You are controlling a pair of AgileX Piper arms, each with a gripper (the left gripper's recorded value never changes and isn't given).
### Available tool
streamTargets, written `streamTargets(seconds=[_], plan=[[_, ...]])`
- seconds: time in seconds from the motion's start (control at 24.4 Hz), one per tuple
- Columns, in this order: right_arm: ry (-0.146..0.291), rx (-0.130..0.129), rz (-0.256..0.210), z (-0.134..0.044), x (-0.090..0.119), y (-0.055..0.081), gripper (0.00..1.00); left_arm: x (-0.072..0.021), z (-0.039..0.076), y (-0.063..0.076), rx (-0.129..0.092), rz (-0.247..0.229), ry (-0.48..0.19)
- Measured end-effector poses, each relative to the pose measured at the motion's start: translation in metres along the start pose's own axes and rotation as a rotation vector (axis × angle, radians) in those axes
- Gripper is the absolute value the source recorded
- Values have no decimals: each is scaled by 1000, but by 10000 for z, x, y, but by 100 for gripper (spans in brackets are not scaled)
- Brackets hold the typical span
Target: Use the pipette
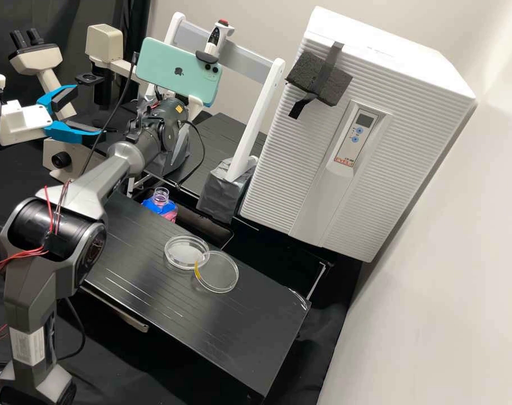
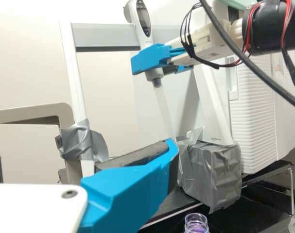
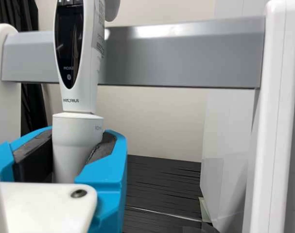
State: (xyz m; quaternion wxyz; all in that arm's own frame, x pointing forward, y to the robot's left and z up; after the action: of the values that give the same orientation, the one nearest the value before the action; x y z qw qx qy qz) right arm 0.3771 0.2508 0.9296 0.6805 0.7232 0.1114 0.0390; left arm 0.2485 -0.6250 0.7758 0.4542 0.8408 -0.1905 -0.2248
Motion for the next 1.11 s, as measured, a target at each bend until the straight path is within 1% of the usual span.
streamTargets(seconds=[0.08, 0.25, 0.29, 0.45, 0.49, 0.53, 0.62, 0.66, 0.74, 0.78, 0.94, 1.07, 1.11], plan=[[-10, -2, -4, 9, 0, -3, 0, 0, 0, 0, 0, 0, 0], [-14, -1, -4, 17, 0, -8, 0, 0, 0, 0, 0, 0, 0], [-16, -7, -5, 24, 0, -12, 0, 0, 0, 0, 0, 0, 0], [-34, -4, -22, 90, 53, -88, 0, -4, -1, -6, 0, -2, 0], [-35, -12, -24, 101, 65, -98, 0, -11, -2, -17, 0, -6, 1], [-31, -16, -29, 101, 75, -125, 0, -15, -3, -24, 0, -9, 1], [-25, -11, -30, 99, 75, -148, 0, -17, -4, -27, 0, -10, 1], [-18, -14, -29, 93, 75, -156, 0, -17, -4, -27, 0, -10, 1], [-14, -6, -33, 93, 75, -180, 0, -19, -5, -29, -1, -11, 2], [-9, 1, -32, 92, 75, -193, 0, -22, -6, -34, -1, -12, 2], [-8, 9, -31, 92, 75, -192, 0, -26, 0, -41, -1, -15, 1], [-2, 9, -25, 110, 74, -208, 0, -26, 0, -41, -1, -15, 1], [-3, 2, -23, 110, 74, -206, 0, -26, 0, -41, -1, -15, 1]])
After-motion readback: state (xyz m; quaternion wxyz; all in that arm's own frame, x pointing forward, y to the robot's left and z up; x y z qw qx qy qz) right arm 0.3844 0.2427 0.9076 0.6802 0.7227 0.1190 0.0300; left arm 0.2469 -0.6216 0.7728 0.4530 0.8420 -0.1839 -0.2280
